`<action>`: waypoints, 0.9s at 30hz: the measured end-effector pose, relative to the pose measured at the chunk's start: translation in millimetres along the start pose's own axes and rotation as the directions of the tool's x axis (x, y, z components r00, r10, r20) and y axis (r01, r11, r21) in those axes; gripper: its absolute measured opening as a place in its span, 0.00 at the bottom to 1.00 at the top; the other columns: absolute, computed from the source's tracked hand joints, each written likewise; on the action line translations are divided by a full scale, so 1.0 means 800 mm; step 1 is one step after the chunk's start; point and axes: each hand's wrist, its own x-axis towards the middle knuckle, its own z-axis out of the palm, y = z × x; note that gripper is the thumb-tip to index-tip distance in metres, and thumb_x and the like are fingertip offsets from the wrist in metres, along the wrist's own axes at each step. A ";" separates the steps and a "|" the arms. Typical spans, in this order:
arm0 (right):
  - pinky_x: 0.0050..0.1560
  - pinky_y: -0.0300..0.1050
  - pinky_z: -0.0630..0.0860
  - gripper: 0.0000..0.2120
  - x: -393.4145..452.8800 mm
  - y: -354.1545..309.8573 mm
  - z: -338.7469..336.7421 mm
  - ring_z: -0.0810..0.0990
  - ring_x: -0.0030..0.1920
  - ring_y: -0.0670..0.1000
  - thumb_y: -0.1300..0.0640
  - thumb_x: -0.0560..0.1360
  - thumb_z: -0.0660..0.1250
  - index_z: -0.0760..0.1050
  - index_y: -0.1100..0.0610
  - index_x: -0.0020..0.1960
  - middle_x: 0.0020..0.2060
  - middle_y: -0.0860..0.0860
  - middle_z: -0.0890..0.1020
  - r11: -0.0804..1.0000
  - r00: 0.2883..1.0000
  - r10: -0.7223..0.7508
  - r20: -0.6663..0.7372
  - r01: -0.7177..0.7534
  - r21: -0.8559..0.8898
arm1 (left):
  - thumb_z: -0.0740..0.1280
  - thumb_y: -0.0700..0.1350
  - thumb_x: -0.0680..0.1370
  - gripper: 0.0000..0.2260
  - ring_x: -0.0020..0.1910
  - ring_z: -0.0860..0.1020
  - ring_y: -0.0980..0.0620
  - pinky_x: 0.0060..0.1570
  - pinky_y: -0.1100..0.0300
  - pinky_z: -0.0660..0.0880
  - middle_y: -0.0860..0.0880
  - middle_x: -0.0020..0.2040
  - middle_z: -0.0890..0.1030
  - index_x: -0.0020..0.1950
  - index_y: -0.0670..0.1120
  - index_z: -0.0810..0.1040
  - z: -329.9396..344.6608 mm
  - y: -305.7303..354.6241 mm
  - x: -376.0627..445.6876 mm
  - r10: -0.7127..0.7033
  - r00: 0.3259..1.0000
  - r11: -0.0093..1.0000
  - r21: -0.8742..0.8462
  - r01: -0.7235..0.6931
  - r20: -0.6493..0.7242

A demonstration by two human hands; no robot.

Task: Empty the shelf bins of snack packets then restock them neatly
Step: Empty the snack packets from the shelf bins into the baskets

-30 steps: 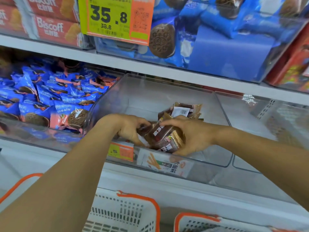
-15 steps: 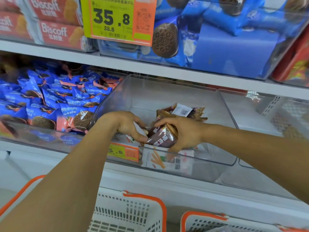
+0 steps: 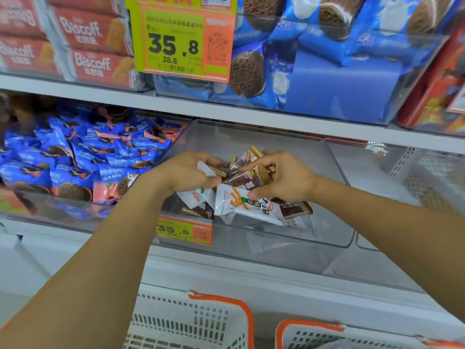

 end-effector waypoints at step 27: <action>0.50 0.32 0.73 0.25 -0.367 -0.016 -0.102 0.78 0.51 0.42 0.48 0.67 0.81 0.75 0.27 0.56 0.55 0.36 0.70 0.998 0.995 -0.039 -0.096 0.035 -0.048 | 0.74 0.51 0.75 0.21 0.54 0.67 0.77 0.50 0.84 0.60 0.70 0.58 0.70 0.66 0.61 0.72 0.151 0.183 -0.221 0.313 0.945 0.943 0.088 -0.322 0.097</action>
